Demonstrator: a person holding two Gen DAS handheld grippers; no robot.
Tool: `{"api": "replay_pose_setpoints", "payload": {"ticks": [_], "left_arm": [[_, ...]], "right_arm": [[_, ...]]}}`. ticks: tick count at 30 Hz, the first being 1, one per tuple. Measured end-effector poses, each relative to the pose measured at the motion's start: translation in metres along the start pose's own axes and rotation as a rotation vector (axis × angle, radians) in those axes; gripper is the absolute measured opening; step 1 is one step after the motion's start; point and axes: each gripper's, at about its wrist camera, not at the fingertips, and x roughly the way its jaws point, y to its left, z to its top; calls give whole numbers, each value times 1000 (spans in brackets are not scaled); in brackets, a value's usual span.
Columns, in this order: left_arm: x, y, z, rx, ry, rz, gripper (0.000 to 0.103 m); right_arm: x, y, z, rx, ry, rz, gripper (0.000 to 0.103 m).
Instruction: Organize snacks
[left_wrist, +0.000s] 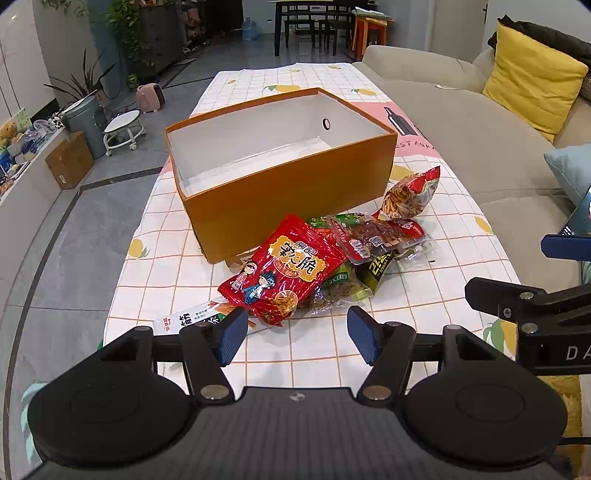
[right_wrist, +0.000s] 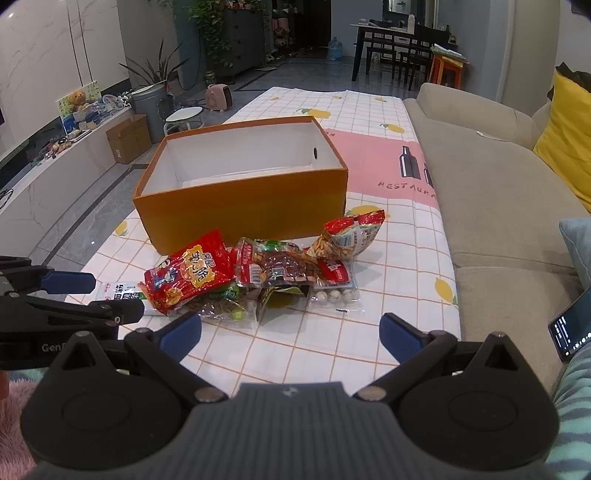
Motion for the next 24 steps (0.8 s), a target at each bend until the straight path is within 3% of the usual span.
{"api": "replay_pose_setpoints", "payload": {"ticks": [24], "left_arm": [[2,0,-1,2,7,-6,73]], "right_arm": [[2,3,3,-11,10,-1,99]]}}
